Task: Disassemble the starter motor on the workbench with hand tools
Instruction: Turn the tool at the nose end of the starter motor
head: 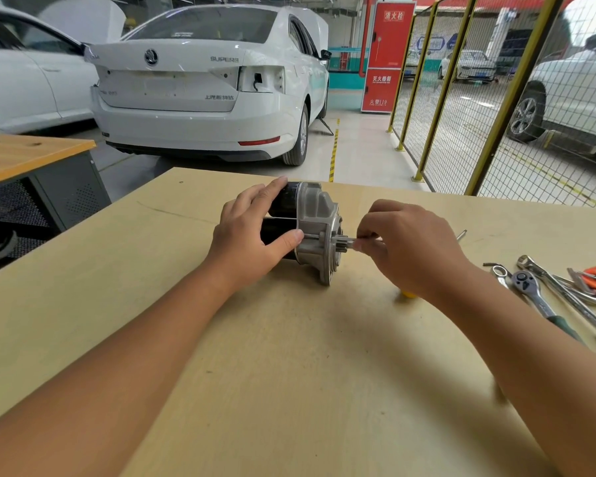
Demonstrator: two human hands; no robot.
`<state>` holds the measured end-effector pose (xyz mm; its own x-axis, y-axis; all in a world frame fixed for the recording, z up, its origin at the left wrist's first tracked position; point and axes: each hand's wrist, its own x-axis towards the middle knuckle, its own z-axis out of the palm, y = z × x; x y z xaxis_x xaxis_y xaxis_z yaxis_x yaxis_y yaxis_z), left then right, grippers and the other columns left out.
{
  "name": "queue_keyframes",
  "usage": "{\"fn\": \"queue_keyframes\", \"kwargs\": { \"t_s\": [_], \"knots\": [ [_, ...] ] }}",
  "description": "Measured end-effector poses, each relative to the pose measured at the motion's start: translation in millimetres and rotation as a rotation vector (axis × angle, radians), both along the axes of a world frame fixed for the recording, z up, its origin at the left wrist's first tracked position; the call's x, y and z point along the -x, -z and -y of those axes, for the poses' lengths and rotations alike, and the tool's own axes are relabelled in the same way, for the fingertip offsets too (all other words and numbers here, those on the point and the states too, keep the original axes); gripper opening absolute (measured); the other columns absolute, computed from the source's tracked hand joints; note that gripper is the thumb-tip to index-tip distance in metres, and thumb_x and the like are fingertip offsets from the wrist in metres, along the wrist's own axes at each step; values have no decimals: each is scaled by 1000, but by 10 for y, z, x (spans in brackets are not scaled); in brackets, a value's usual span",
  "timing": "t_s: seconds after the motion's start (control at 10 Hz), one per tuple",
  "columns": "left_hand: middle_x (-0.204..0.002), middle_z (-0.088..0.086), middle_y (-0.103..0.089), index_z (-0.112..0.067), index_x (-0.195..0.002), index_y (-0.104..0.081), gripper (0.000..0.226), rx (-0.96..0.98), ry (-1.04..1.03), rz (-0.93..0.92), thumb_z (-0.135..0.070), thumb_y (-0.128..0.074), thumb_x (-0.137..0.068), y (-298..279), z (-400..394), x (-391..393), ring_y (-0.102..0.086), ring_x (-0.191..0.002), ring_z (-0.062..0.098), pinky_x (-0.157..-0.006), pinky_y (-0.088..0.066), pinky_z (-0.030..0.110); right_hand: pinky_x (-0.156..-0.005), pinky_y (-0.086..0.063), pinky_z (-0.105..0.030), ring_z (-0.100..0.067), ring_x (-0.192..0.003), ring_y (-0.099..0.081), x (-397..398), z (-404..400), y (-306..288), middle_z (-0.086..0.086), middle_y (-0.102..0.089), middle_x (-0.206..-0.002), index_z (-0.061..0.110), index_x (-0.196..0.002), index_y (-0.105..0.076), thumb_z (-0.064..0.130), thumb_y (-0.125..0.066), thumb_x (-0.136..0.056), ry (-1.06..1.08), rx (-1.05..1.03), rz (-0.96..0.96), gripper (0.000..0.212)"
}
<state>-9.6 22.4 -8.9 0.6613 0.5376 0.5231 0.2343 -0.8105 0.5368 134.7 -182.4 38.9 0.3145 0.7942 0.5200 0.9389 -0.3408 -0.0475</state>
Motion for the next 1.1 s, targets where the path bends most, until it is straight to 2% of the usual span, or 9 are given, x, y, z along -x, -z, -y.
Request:
{"fn": "queue_keyframes", "kwargs": {
  "t_s": [0.1, 0.2, 0.3, 0.5, 0.6, 0.8, 0.9, 1.0, 1.1],
  "knots": [
    [-156, -7, -41, -43, -159, -33, 84, -3, -1, -1, -60, -61, -81, -4, 3, 0, -38, -136, 23, -108, -31, 34, -59, -46, -30, -23, -76, -58, 3, 8, -7, 9, -63, -87, 27, -91, -69, 38, -64, -96, 6, 44, -25, 13],
    [-156, -7, -41, -43, -159, -33, 85, 2, -2, -4, -61, -61, -81, -11, 13, 2, -37, -136, 23, -108, -31, 34, -66, -51, -39, -25, -75, -55, -16, 0, 0, 0, -62, -80, 20, -93, -68, 32, -57, -100, -41, 133, -95, 17],
    [-157, -6, -40, -43, -159, -33, 85, 2, -2, -8, -61, -61, -81, -20, 21, 9, -37, -137, 23, -109, -31, 34, -69, -50, -39, -24, -75, -55, -47, -21, -15, -1, -56, -82, 13, -96, -70, 26, -51, -103, -35, 170, -94, 24],
    [-157, -7, -40, -44, -159, -32, 85, 6, -2, -13, -61, -60, -81, -30, 24, 14, -37, -137, 23, -111, -33, 38, -74, -35, -35, -21, -85, -59, -5, -6, 10, 11, -62, -93, 29, -97, -70, 37, -52, -102, 61, 146, 152, 20],
    [-157, -6, -40, -44, -159, -32, 85, 5, -3, -12, -61, -60, -81, -23, 14, 14, -37, -137, 23, -111, -32, 37, -78, -38, -37, -19, -87, -59, -9, 0, -5, 13, -63, -93, 32, -96, -70, 42, -55, -100, 71, 116, 144, 18],
    [-157, -6, -40, -44, -159, -32, 85, 9, -4, -16, -61, -60, -80, -19, 13, 7, -37, -137, 23, -110, -32, 37, -68, -32, -32, -21, -76, -57, -1, -4, 8, 11, -61, -89, 27, -90, -67, 38, -64, -95, 45, 85, 83, 13],
    [-157, -6, -40, -44, -159, -32, 85, 17, -4, -18, -61, -60, -80, -28, 20, 12, -37, -137, 23, -112, -34, 39, -57, -39, -31, -23, -74, -56, -15, -2, 3, 9, -59, -84, 24, -89, -65, 36, -65, -95, 29, 73, 9, 13],
    [-156, -7, -40, -45, -159, -32, 85, 19, -3, -20, -61, -60, -80, -34, 28, 17, -37, -137, 23, -112, -34, 39, -63, -48, -38, -25, -73, -55, -12, -12, 2, 2, -58, -76, 18, -90, -66, 31, -63, -97, -49, 72, -105, 15],
    [-157, -7, -40, -44, -159, -32, 85, 19, -3, -19, -61, -60, -80, -41, 36, 22, -37, -137, 23, -113, -34, 40, -67, -47, -41, -27, -72, -54, -28, -24, 20, -4, -57, -75, 10, -88, -68, 25, -56, -101, -79, 72, -133, 23]
  ]
}}
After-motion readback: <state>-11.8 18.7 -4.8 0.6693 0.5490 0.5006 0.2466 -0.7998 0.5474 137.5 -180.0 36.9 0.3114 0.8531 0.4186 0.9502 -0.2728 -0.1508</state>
